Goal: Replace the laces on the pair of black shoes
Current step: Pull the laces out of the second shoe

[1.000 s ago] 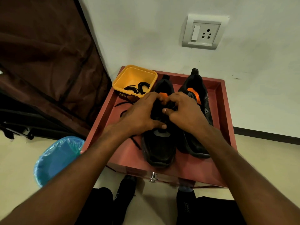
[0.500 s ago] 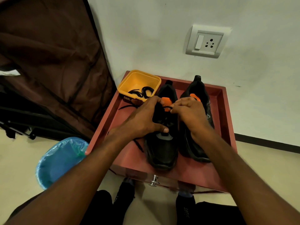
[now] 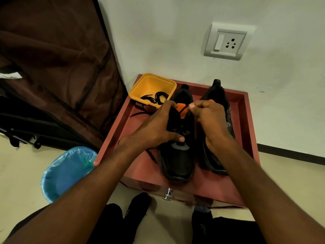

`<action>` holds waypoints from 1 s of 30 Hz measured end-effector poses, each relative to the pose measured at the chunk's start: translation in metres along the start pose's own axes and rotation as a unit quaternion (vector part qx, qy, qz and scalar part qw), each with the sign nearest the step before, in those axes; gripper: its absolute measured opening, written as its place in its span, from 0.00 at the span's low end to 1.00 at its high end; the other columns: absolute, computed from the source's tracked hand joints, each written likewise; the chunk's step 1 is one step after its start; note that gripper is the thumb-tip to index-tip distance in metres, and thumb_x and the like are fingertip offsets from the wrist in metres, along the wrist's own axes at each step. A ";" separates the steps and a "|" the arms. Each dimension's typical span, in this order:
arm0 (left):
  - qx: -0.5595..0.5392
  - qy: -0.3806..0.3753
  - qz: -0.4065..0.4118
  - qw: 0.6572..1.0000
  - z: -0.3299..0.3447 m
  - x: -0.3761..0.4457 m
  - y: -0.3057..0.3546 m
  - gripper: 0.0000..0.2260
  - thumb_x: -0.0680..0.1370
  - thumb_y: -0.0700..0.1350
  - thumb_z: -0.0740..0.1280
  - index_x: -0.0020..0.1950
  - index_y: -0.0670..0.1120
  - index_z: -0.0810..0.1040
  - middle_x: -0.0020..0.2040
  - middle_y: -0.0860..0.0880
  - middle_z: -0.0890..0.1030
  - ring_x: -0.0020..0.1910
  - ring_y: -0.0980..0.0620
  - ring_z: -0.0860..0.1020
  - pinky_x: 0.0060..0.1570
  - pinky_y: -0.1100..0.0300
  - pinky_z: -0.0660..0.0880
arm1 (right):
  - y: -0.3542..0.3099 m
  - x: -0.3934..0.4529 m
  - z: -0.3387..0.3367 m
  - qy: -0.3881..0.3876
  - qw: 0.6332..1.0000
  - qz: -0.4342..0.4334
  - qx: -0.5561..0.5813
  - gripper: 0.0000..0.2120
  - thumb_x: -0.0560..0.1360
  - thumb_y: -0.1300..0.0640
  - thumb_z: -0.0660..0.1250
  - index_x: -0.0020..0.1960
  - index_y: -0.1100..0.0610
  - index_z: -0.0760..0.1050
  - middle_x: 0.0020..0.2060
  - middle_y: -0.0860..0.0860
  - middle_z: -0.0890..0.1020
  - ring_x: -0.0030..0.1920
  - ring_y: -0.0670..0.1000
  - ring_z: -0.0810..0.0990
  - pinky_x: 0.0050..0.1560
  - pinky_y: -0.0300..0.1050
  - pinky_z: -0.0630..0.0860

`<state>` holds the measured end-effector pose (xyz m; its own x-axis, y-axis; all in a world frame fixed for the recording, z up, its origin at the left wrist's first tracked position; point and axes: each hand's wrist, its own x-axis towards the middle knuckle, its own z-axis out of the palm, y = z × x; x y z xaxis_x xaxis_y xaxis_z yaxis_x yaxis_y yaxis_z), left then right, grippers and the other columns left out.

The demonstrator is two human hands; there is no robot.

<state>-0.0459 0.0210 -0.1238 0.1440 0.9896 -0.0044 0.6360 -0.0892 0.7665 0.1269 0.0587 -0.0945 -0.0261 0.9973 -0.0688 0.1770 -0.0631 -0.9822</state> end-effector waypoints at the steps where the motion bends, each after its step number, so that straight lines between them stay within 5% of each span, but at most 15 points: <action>1: -0.003 0.001 -0.003 1.000 0.000 0.000 -0.001 0.43 0.66 0.52 0.84 0.72 0.55 0.61 0.66 0.54 0.72 0.63 0.51 0.76 0.56 0.49 0.81 | -0.003 -0.003 0.000 0.005 0.991 0.059 0.121 0.11 0.78 0.62 0.68 0.37 0.55 0.79 0.39 0.49 0.80 0.39 0.45 0.78 0.41 0.41 0.75; 3: -0.002 0.000 -0.001 1.000 0.001 0.001 -0.001 0.43 0.67 0.52 0.84 0.72 0.55 0.60 0.66 0.54 0.72 0.63 0.51 0.75 0.57 0.49 0.81 | -0.001 -0.006 0.001 0.020 0.974 0.104 0.201 0.09 0.79 0.60 0.67 0.39 0.55 0.76 0.38 0.53 0.78 0.38 0.49 0.76 0.40 0.45 0.72; 5: 0.002 0.003 0.005 1.000 0.002 0.002 0.000 0.43 0.66 0.51 0.84 0.73 0.54 0.60 0.66 0.55 0.71 0.65 0.51 0.75 0.58 0.51 0.80 | 0.006 -0.005 0.004 0.023 0.996 0.052 0.075 0.06 0.80 0.54 0.69 0.49 0.56 0.75 0.41 0.52 0.78 0.41 0.48 0.78 0.43 0.44 0.74; 8: 0.009 0.008 0.007 1.000 0.003 0.003 0.000 0.45 0.66 0.51 0.84 0.73 0.54 0.60 0.67 0.53 0.72 0.62 0.51 0.76 0.55 0.49 0.81 | 0.007 0.002 0.003 -0.002 0.988 -0.087 -0.124 0.12 0.81 0.51 0.70 0.62 0.50 0.73 0.42 0.45 0.81 0.40 0.40 0.80 0.41 0.31 0.76; 12: 0.004 0.005 0.005 1.000 0.005 0.002 -0.001 0.44 0.67 0.51 0.84 0.74 0.54 0.60 0.68 0.52 0.72 0.63 0.51 0.75 0.56 0.48 0.81 | 0.014 0.001 0.002 -0.018 0.934 -0.153 -0.323 0.08 0.80 0.51 0.71 0.58 0.50 0.83 0.45 0.42 0.82 0.41 0.40 0.79 0.45 0.38 0.78; 17: 0.011 -0.001 0.009 1.000 0.003 0.002 0.000 0.43 0.67 0.52 0.83 0.75 0.54 0.61 0.67 0.56 0.71 0.64 0.53 0.75 0.55 0.56 0.79 | 0.010 0.003 -0.003 0.010 0.910 -0.189 -0.368 0.07 0.78 0.61 0.71 0.52 0.53 0.86 0.42 0.47 0.84 0.40 0.43 0.79 0.39 0.37 0.75; 19: 0.019 -0.002 0.009 1.000 0.002 0.001 0.000 0.44 0.67 0.53 0.83 0.76 0.55 0.61 0.70 0.55 0.72 0.66 0.53 0.74 0.57 0.55 0.79 | 0.006 0.003 -0.004 0.021 0.944 -0.168 -0.285 0.07 0.78 0.62 0.71 0.49 0.53 0.86 0.41 0.44 0.84 0.42 0.43 0.81 0.43 0.33 0.75; 21: 0.019 -0.004 0.006 1.000 0.001 0.001 -0.001 0.45 0.67 0.54 0.83 0.76 0.56 0.60 0.73 0.55 0.71 0.68 0.53 0.73 0.60 0.53 0.78 | -0.004 0.003 -0.005 -0.007 0.999 -0.047 0.003 0.06 0.80 0.62 0.68 0.48 0.55 0.83 0.43 0.46 0.85 0.47 0.43 0.83 0.51 0.35 0.75; 23: 0.019 -0.006 0.001 1.000 0.000 0.000 -0.001 0.45 0.68 0.55 0.82 0.77 0.56 0.60 0.74 0.55 0.70 0.69 0.53 0.73 0.59 0.55 0.77 | -0.014 0.005 -0.014 -0.039 0.958 0.051 0.280 0.10 0.83 0.63 0.60 0.47 0.57 0.78 0.44 0.51 0.84 0.51 0.51 0.83 0.56 0.46 0.75; 25: 0.022 -0.007 0.002 1.000 0.000 0.000 -0.002 0.44 0.68 0.55 0.82 0.77 0.56 0.60 0.73 0.56 0.71 0.67 0.53 0.74 0.55 0.59 0.76 | -0.018 0.007 -0.021 -0.059 0.912 0.109 0.392 0.11 0.84 0.63 0.56 0.47 0.57 0.74 0.42 0.52 0.81 0.46 0.52 0.84 0.54 0.49 0.75; 27: 0.025 -0.005 0.001 1.000 0.001 0.001 -0.001 0.44 0.68 0.55 0.82 0.77 0.56 0.59 0.72 0.56 0.71 0.65 0.54 0.74 0.52 0.60 0.75 | -0.016 0.006 -0.021 -0.047 0.954 0.103 0.279 0.08 0.84 0.62 0.58 0.49 0.57 0.74 0.40 0.52 0.79 0.41 0.50 0.81 0.51 0.48 0.78; 29: 0.029 -0.005 0.000 1.000 0.001 0.000 -0.001 0.45 0.68 0.54 0.82 0.77 0.57 0.59 0.73 0.56 0.70 0.66 0.53 0.74 0.54 0.58 0.77 | -0.008 0.006 -0.018 -0.017 1.000 0.015 0.015 0.04 0.84 0.57 0.63 0.55 0.55 0.76 0.44 0.52 0.81 0.40 0.51 0.80 0.48 0.47 0.79; 30: 0.030 -0.005 0.000 1.000 0.001 0.000 -0.001 0.44 0.68 0.54 0.82 0.77 0.57 0.59 0.72 0.56 0.71 0.65 0.53 0.74 0.54 0.57 0.77 | -0.004 0.006 -0.017 -0.023 0.994 -0.043 -0.101 0.05 0.83 0.53 0.66 0.57 0.53 0.76 0.45 0.52 0.81 0.42 0.51 0.80 0.47 0.46 0.78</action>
<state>-0.0455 0.0213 -0.1249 0.1522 0.9883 -0.0109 0.6802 -0.0967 0.7267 0.1430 0.0657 -0.0883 -0.0929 0.9957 0.0010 0.3664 0.0352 -0.9298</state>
